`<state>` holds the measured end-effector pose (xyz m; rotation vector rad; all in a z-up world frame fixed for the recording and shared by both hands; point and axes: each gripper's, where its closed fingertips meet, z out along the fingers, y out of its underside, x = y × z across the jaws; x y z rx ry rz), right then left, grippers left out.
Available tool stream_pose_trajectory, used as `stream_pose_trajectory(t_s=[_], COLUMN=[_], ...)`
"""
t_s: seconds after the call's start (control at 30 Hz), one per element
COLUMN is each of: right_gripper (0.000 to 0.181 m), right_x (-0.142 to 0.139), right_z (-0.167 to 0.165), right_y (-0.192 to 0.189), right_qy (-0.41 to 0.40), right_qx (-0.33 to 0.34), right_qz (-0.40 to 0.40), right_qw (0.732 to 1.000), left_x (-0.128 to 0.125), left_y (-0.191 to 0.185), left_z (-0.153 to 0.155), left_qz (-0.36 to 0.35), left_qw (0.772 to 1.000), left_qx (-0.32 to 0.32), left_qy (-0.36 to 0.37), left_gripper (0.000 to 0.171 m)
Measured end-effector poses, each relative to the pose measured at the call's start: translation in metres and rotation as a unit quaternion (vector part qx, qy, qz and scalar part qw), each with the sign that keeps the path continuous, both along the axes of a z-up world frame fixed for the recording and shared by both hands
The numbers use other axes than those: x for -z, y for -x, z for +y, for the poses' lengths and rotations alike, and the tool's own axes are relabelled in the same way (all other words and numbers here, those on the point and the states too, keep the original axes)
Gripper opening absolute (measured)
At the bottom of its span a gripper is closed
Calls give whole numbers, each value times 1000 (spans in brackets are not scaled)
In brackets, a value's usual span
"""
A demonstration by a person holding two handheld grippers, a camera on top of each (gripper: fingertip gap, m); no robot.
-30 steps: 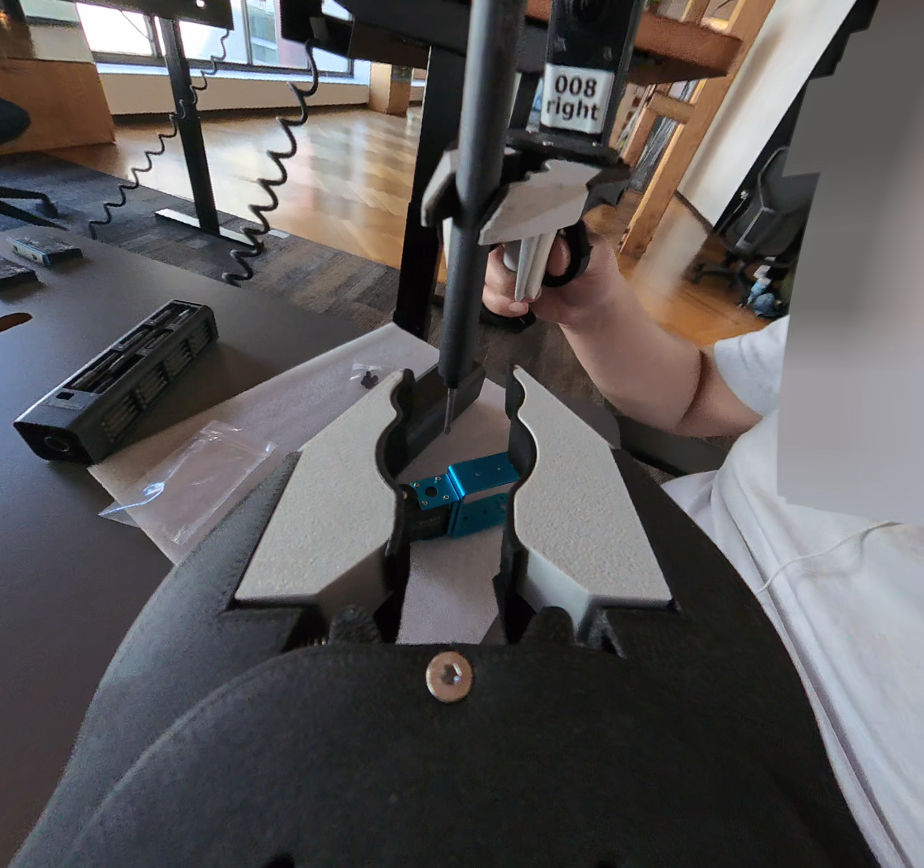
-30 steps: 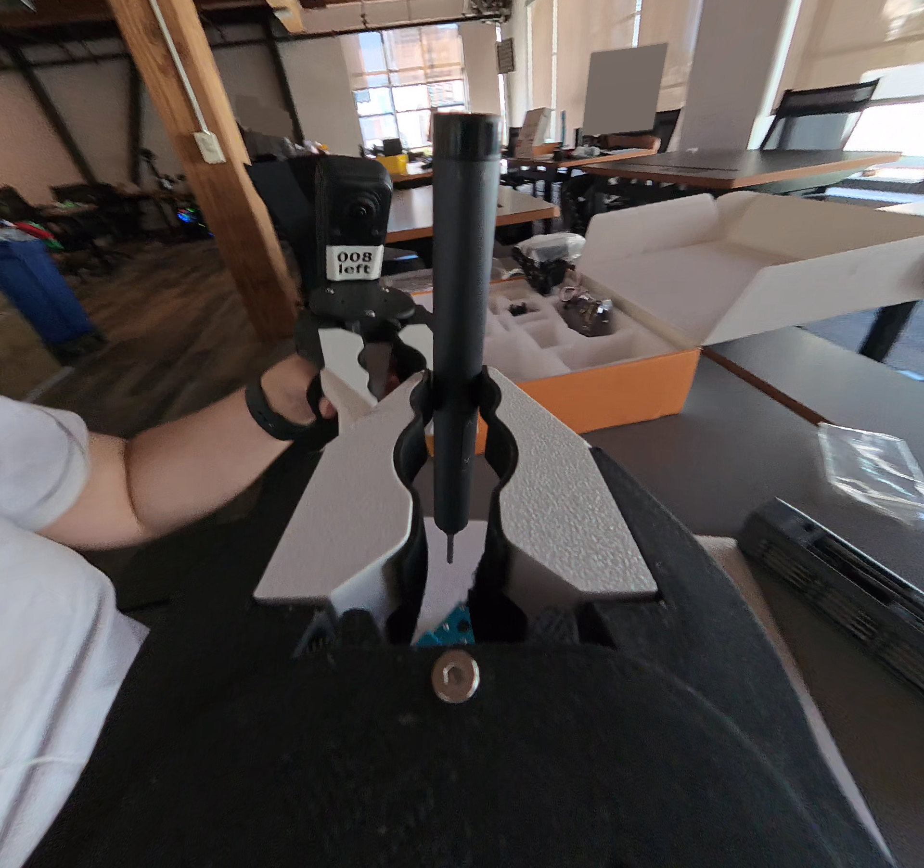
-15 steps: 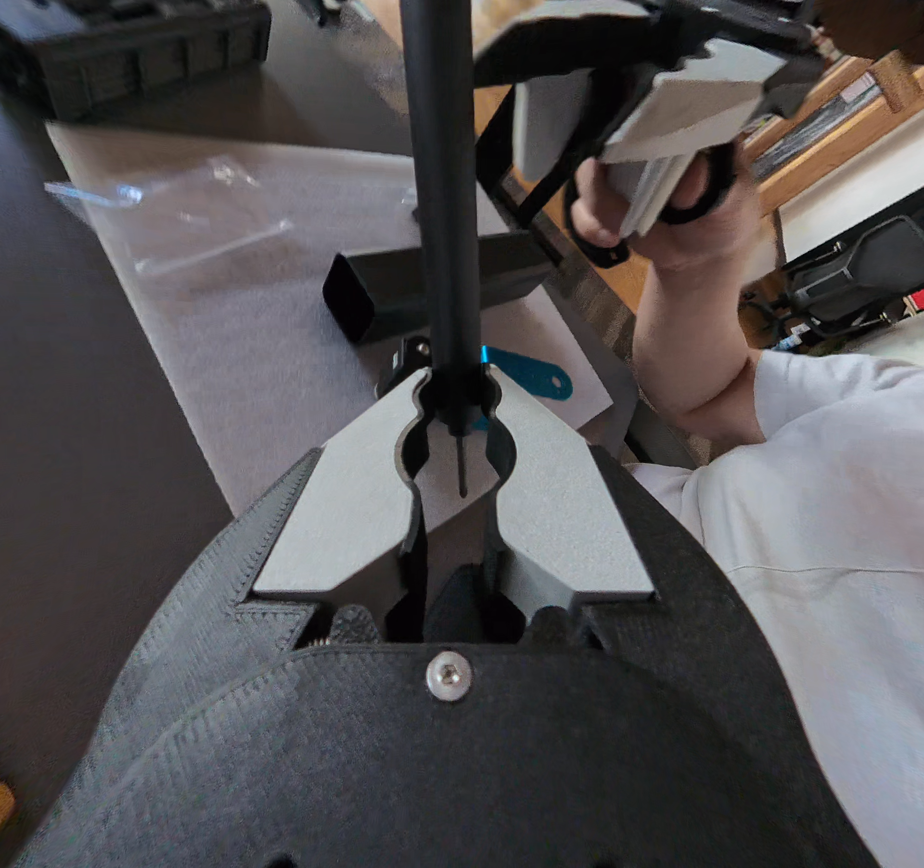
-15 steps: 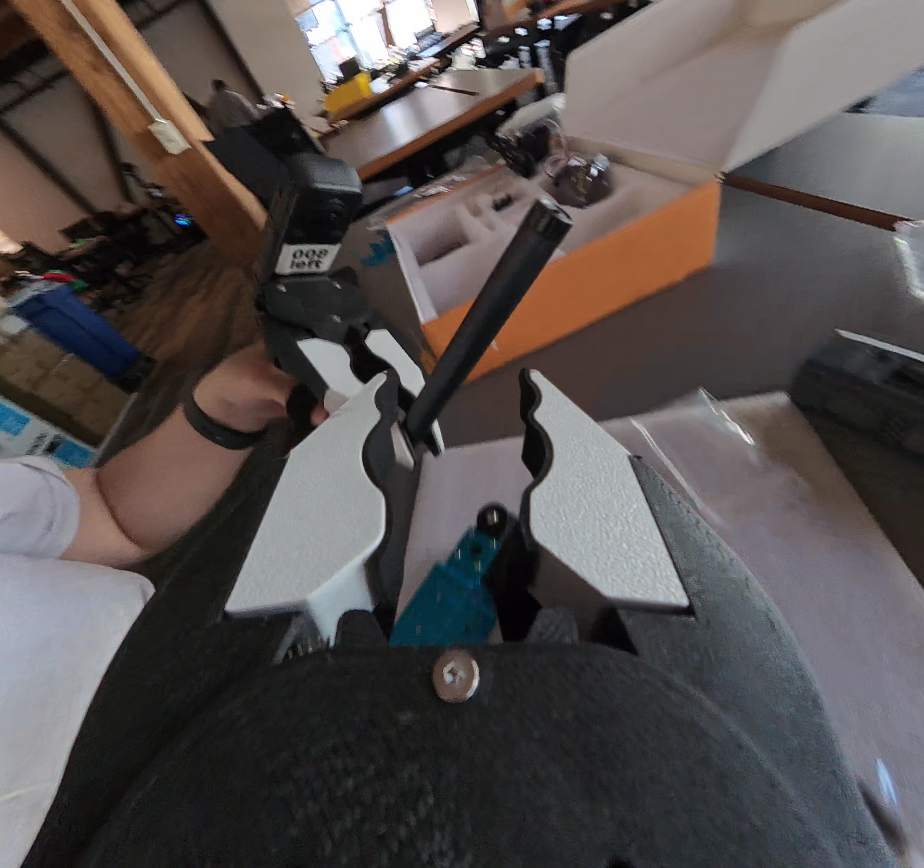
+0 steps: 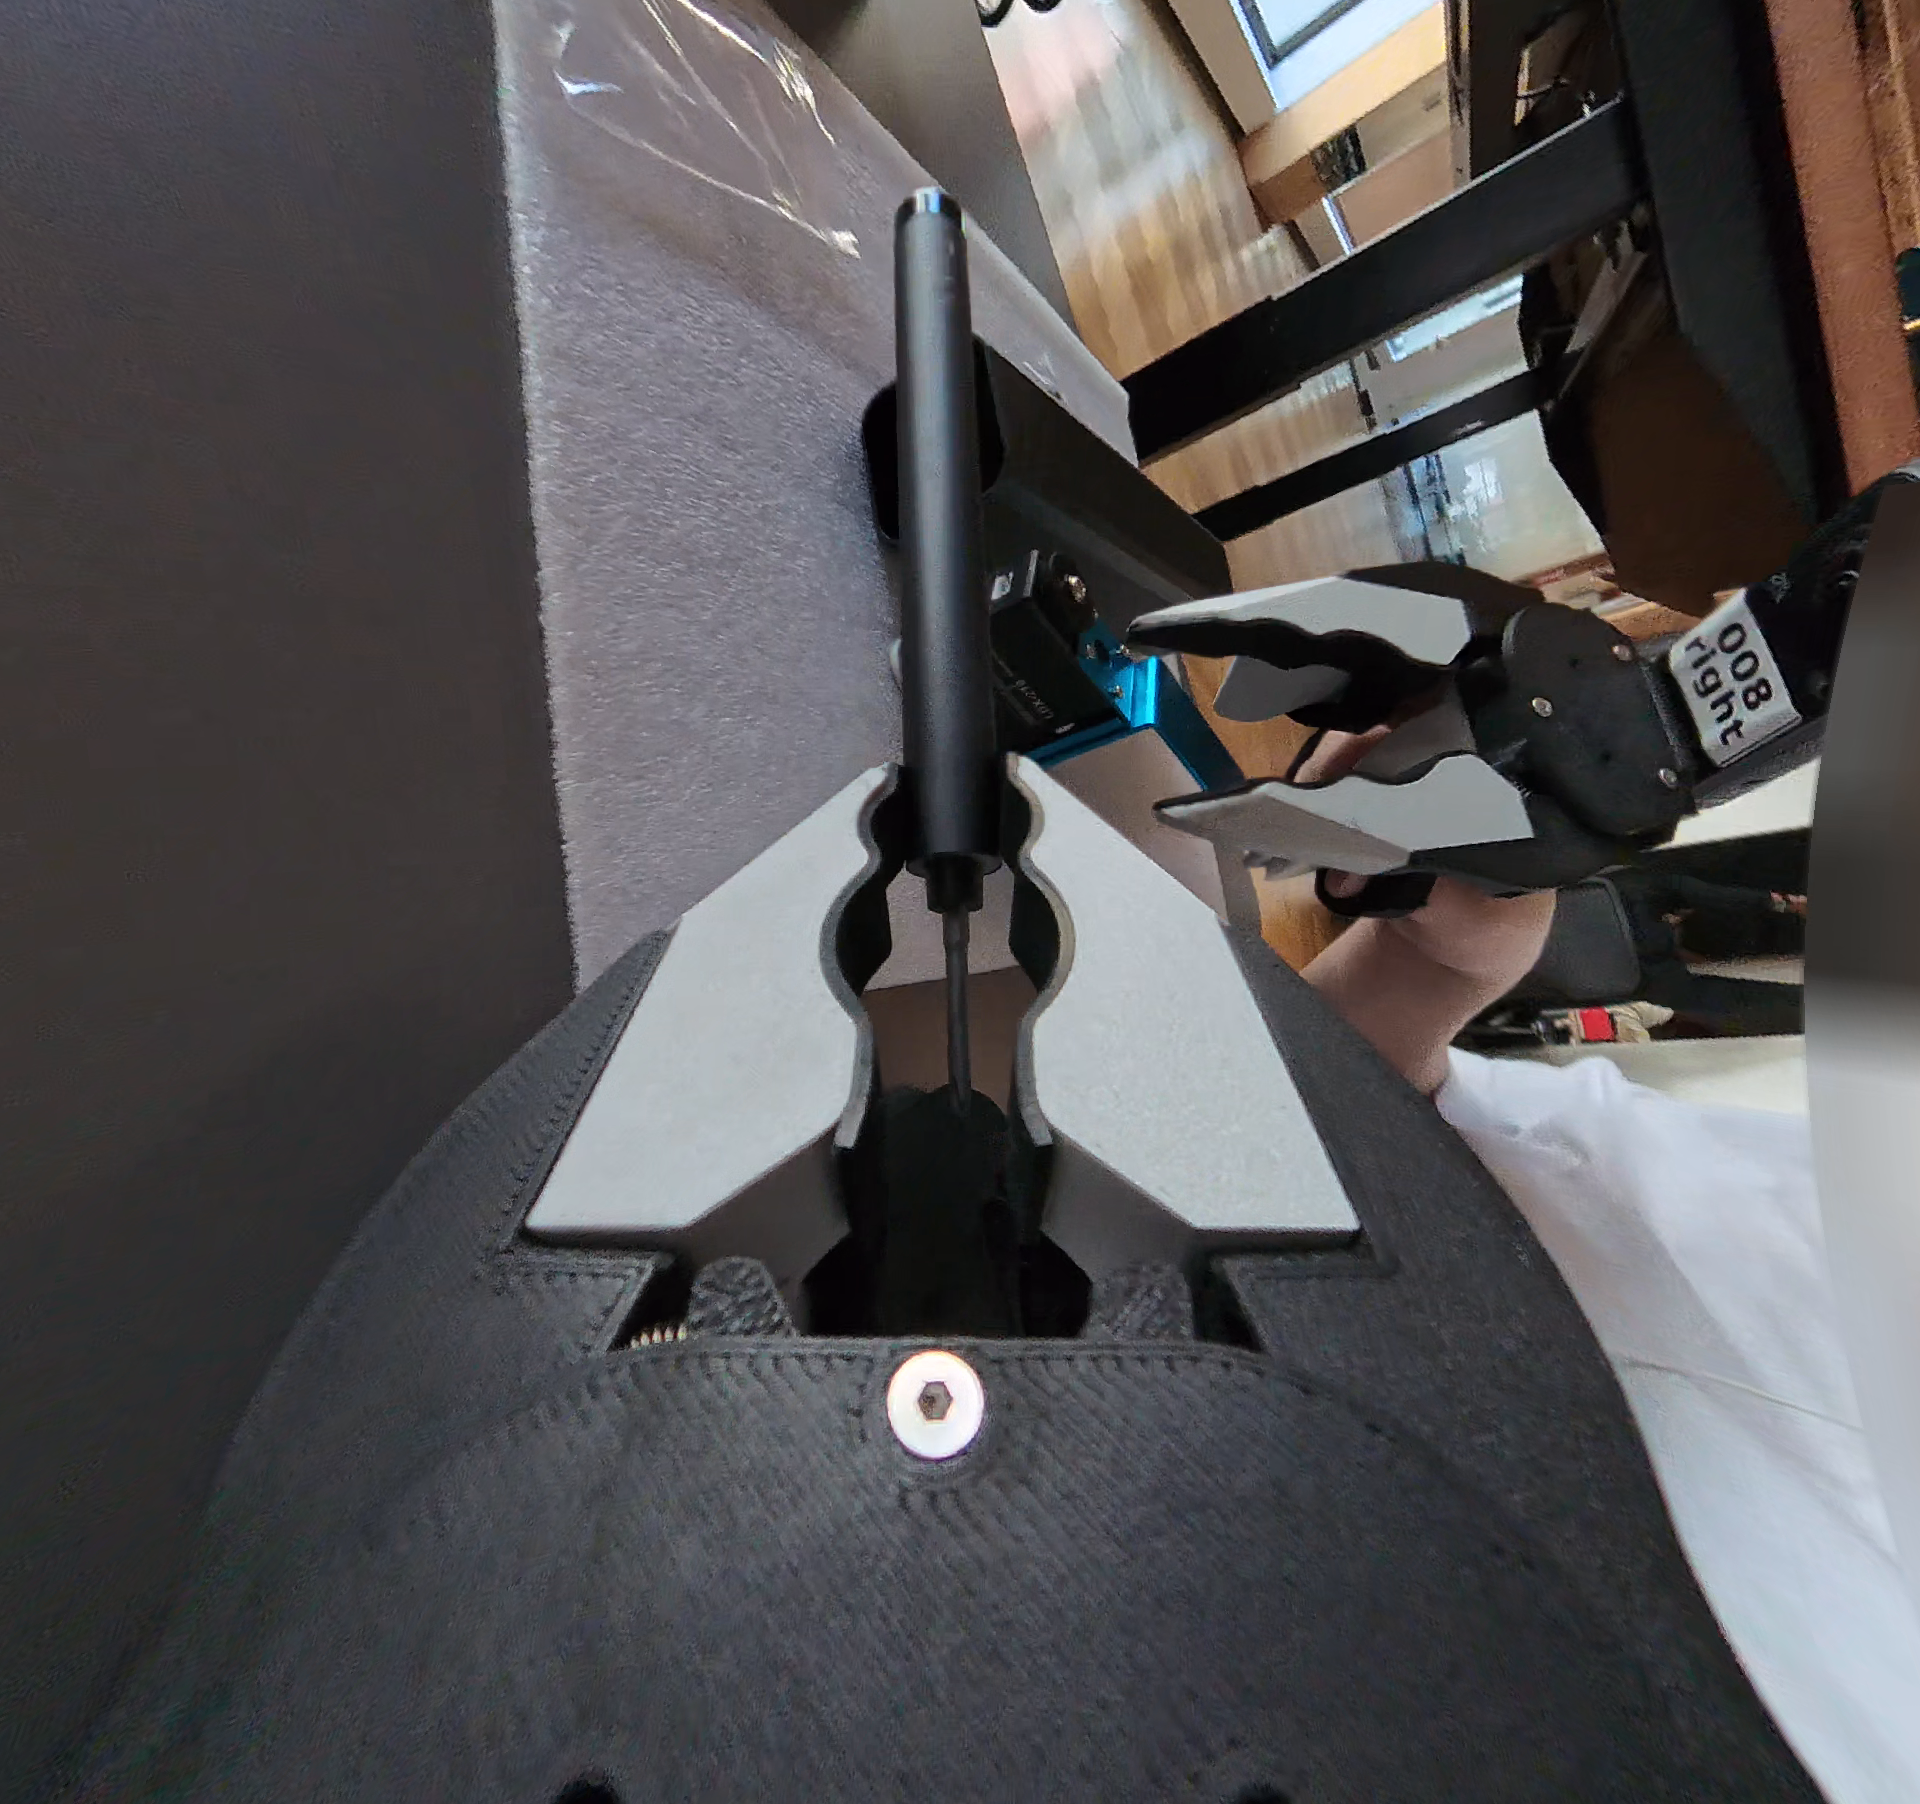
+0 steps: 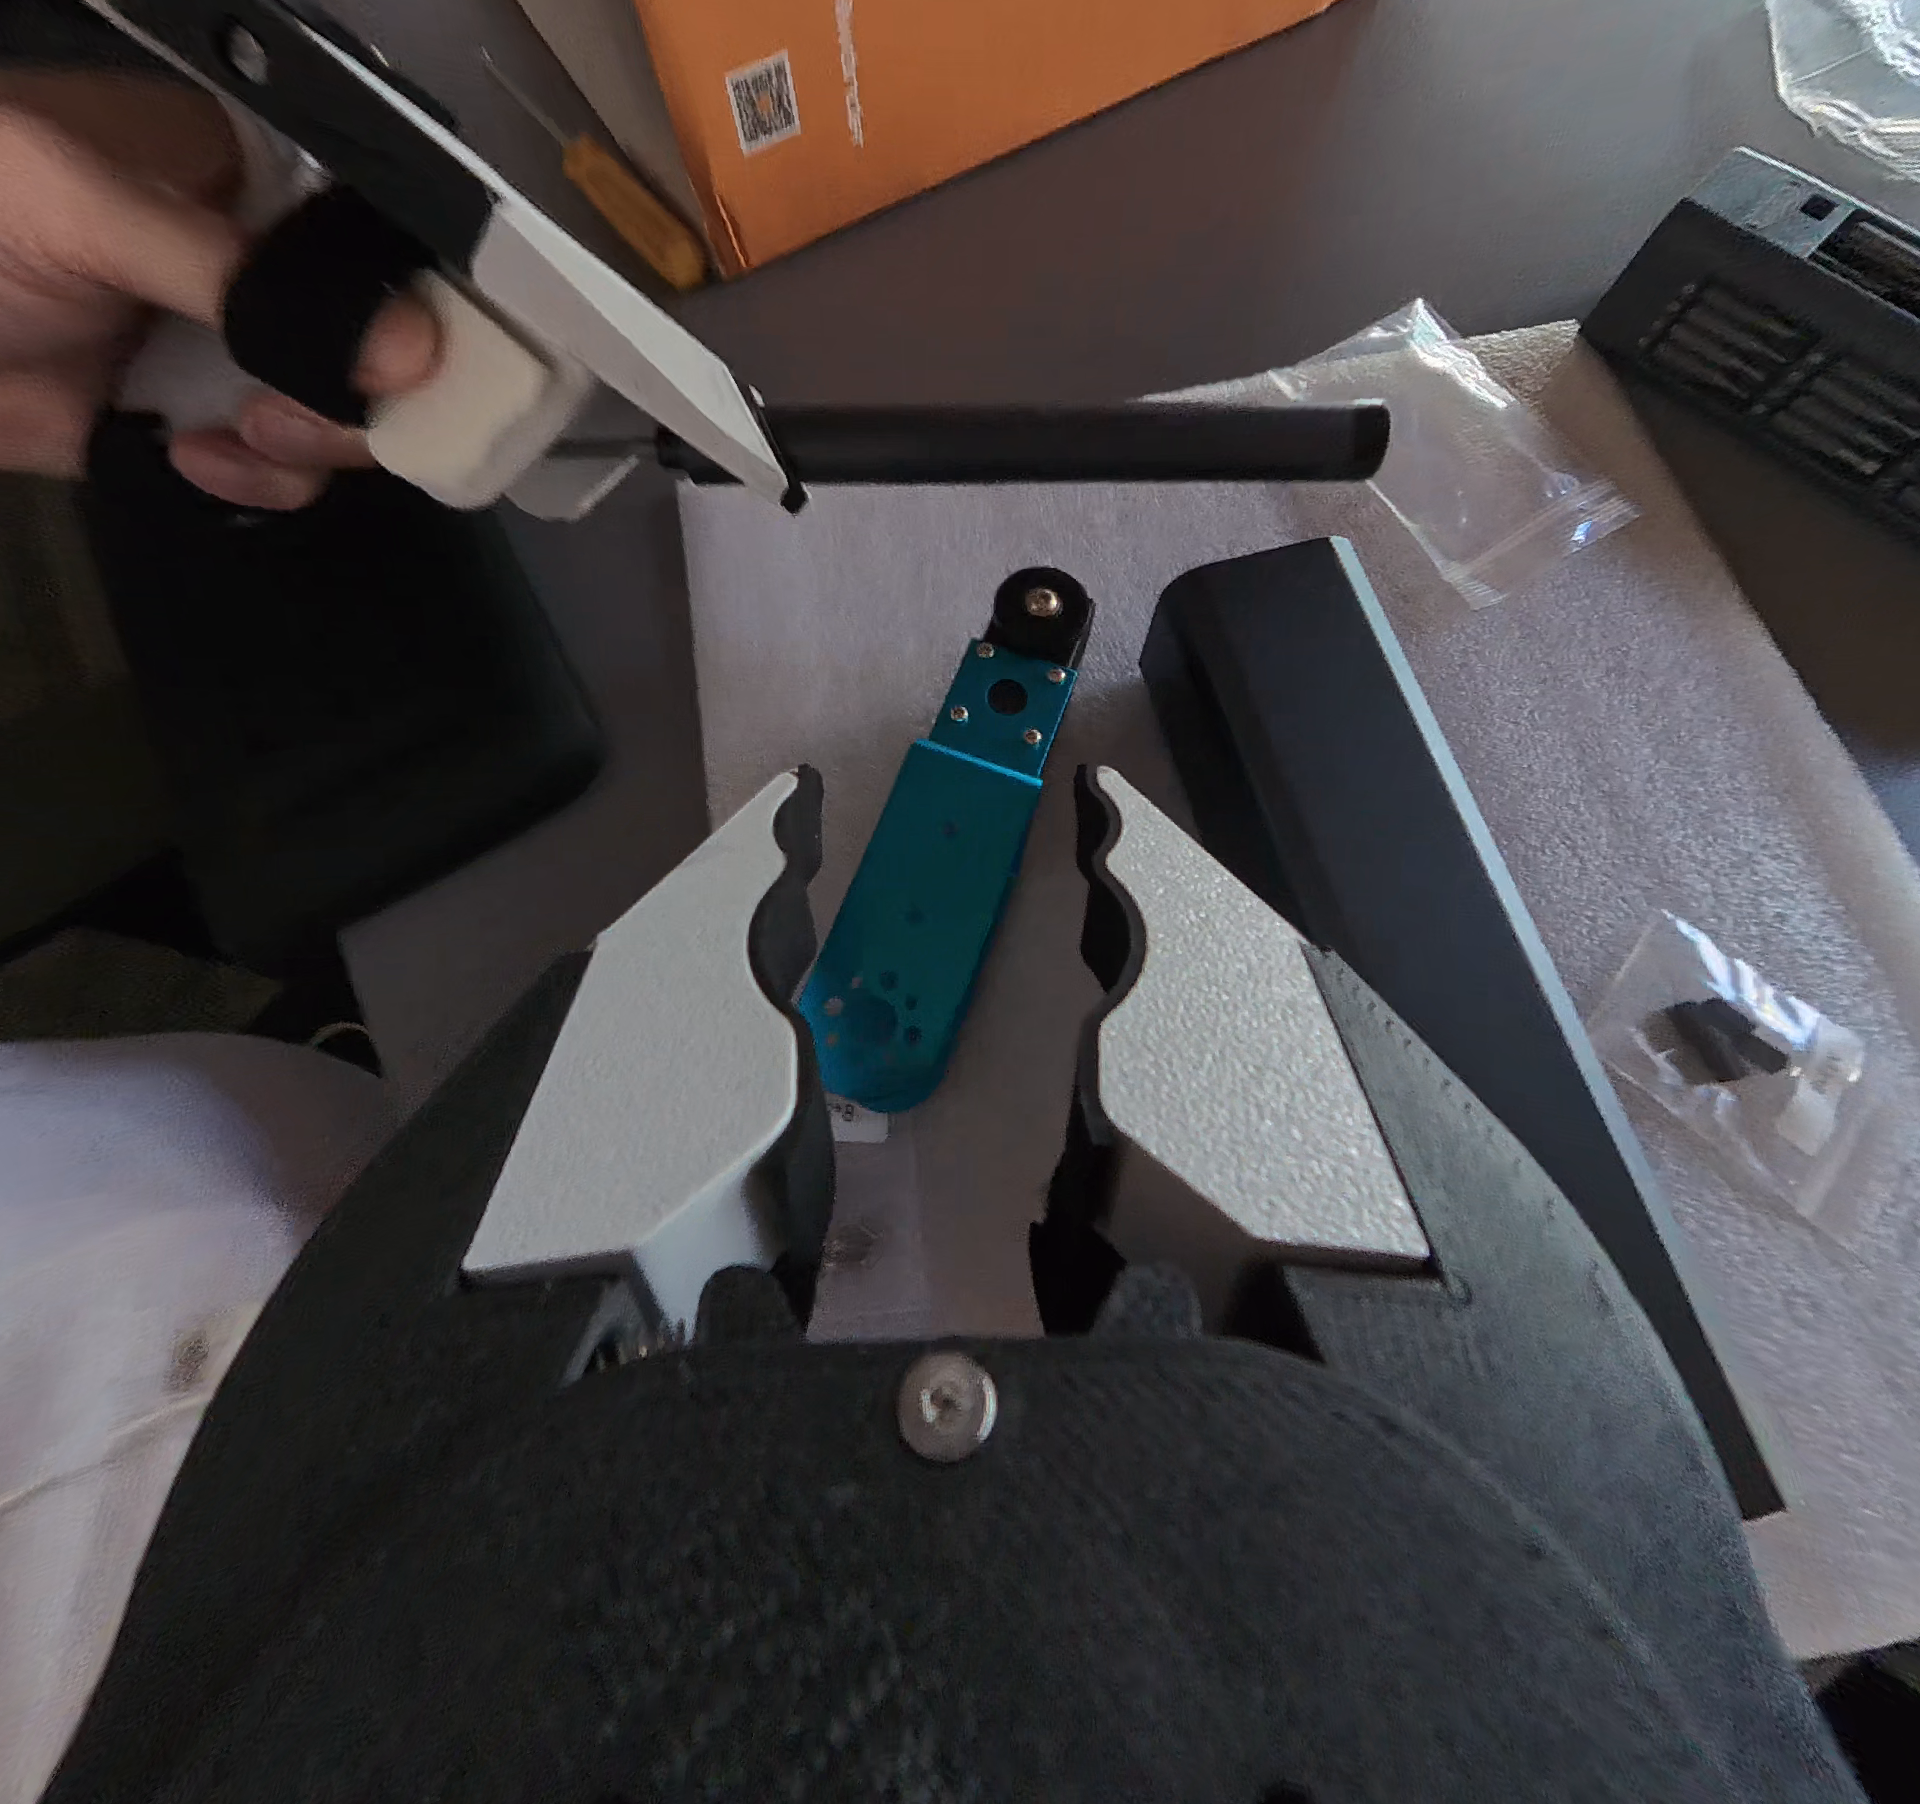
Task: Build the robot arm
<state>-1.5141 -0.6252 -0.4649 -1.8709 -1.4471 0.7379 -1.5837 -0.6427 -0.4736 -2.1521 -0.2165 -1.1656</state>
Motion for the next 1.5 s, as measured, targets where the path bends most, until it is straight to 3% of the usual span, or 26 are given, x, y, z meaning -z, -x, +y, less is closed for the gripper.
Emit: stream_pose_trajectory(t_s=[0.23,0.5,0.77,0.87,1.13,1.2,1.5], right_gripper=[50,47,47,50,45,35,27], right_x=[-17,-13,-26,-14,28,38,34], right_z=[26,19,5,8,12,12,22], right_y=[-8,-8,-4,-6,-4,-7,-9], right_qy=[-92,-84,-12,-31,-20,-5,36], right_qx=[50,48,32,38,30,25,25], right_qz=[-20,-26,21,-20,-153,-188,-132], right_qw=[994,995,999,999,988,982,990], left_x=[12,16,5,3,28,29,4], left_y=[23,25,31,32,12,11,18], left_z=[9,16,24,24,13,13,9], left_qz=[45,57,70,90,181,197,244], left_qw=[996,994,987,983,978,976,965], left_qx=[-75,-93,-141,-160,-96,-88,-81], left_qy=[11,16,-11,-23,29,29,-50], left_gripper=[17,17,17,17,17,17,23])
